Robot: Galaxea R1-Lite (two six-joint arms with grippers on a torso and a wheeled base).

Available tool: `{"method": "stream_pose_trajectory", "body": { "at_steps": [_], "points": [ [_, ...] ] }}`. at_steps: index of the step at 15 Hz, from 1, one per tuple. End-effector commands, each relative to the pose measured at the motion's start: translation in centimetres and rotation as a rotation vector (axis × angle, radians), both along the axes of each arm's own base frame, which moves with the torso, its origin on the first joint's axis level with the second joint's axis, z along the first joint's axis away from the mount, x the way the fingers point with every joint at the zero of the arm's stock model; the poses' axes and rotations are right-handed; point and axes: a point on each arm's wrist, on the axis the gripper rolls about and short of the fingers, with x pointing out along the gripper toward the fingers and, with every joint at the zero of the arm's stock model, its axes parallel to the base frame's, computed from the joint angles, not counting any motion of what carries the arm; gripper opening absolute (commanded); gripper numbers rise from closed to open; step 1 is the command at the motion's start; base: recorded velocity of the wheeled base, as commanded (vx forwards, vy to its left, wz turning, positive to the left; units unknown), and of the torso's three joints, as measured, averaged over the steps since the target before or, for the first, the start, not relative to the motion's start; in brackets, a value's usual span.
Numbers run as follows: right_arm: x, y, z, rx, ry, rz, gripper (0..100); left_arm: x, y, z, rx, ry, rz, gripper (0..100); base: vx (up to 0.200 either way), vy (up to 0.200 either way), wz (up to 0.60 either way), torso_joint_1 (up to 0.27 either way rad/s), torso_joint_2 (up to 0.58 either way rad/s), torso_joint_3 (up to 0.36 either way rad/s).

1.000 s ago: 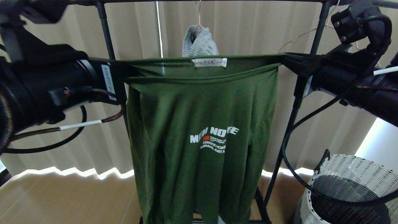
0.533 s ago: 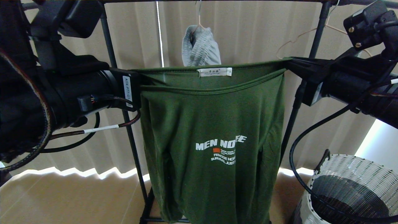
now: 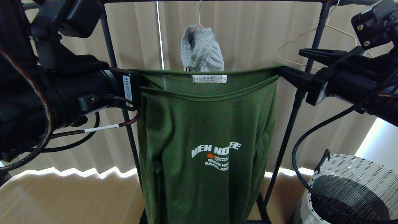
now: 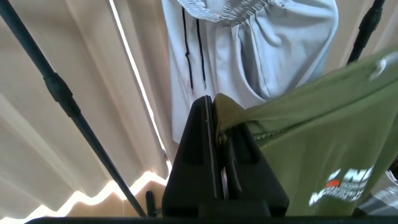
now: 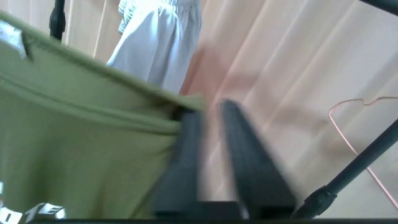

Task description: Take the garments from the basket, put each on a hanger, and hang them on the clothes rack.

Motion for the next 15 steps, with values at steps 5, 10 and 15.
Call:
{"method": "stream_pose_trajectory", "body": {
  "at_steps": [5, 10, 15],
  "points": [
    [-2.2, -0.3, -1.0, 0.004, -0.01, 0.087, 100, 3.0, 3.2, -0.5, 0.014, 0.01, 0.177, 0, 0.0, 0.0, 0.0, 0.0, 0.0, 0.0],
    [-3.9, -0.9, -1.8, -0.013, -0.003, 0.209, 100, 3.9, 3.6, -1.9, 0.015, -0.01, 0.211, 0, 0.0, 0.0, 0.0, 0.0, 0.0, 0.0],
    [-4.6, -1.6, -2.7, 0.01, 0.042, 0.188, 100, 3.4, 3.9, -2.9, 0.037, 0.015, 0.232, 0, 0.0, 0.0, 0.0, 0.0, 0.0, 0.0]
  ]
}}
